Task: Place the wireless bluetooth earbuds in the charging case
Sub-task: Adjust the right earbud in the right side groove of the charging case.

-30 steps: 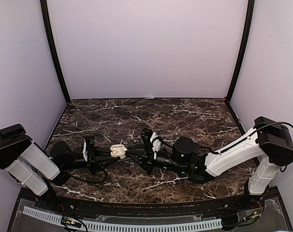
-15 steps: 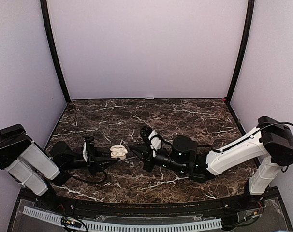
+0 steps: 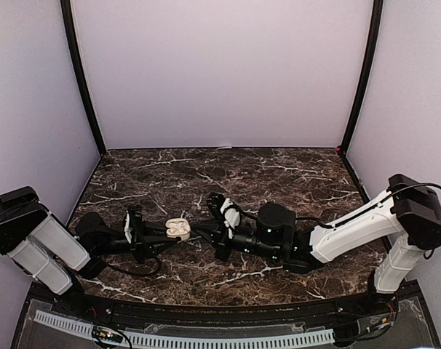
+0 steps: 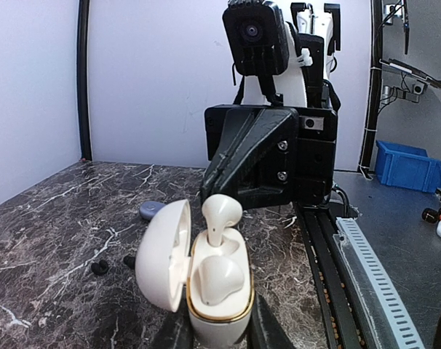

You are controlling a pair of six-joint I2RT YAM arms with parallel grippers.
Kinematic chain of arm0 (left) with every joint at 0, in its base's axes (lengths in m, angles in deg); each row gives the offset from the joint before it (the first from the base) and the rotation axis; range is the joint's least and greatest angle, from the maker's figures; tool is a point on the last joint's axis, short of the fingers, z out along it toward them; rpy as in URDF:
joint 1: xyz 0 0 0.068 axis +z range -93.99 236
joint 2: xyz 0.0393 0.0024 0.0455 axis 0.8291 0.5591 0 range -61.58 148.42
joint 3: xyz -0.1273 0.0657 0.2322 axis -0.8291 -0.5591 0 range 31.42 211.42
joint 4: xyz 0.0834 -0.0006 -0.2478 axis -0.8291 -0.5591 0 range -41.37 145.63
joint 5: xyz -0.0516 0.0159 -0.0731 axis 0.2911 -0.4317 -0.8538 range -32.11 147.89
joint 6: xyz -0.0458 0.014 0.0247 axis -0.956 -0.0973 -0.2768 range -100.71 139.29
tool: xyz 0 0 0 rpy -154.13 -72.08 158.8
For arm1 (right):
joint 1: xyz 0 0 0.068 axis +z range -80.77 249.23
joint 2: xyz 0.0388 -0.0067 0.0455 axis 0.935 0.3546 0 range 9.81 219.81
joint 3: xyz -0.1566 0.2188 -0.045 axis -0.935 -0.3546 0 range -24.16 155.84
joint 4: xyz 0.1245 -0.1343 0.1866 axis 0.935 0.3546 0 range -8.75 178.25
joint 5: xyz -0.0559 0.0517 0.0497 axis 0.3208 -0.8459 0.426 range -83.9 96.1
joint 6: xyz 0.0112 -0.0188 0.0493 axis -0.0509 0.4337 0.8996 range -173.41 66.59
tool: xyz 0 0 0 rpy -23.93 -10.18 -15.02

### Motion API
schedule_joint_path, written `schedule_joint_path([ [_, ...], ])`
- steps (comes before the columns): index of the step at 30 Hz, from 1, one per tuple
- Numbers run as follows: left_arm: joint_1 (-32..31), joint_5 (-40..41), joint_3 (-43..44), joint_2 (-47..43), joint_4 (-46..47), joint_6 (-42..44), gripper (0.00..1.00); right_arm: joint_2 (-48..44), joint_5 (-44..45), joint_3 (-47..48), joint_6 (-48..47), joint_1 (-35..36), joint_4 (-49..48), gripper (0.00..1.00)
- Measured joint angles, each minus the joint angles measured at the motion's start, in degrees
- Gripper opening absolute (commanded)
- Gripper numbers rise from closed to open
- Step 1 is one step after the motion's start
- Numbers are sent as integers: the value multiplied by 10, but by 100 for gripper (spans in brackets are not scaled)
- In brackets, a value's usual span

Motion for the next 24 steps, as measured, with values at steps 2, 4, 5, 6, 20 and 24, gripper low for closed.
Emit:
schedule_joint_path([
  [2, 0, 0, 0, 0, 0, 0, 7, 0, -5, 0, 0, 0, 2, 0],
  [4, 0, 0, 0, 0, 0, 0, 7, 0, -7, 0, 0, 0, 2, 0],
  [5, 0, 0, 0, 0, 0, 0, 7, 0, -8, 0, 0, 0, 2, 0],
  [6, 0, 0, 0, 0, 0, 0, 7, 0, -9, 0, 0, 0, 2, 0],
  [20, 0, 2, 0, 0, -1, 0, 7, 0, -35, 0, -1, 0, 4, 0],
  [24, 0, 2, 0, 0, -3, 0, 7, 0, -40, 0, -1, 0, 6, 0],
])
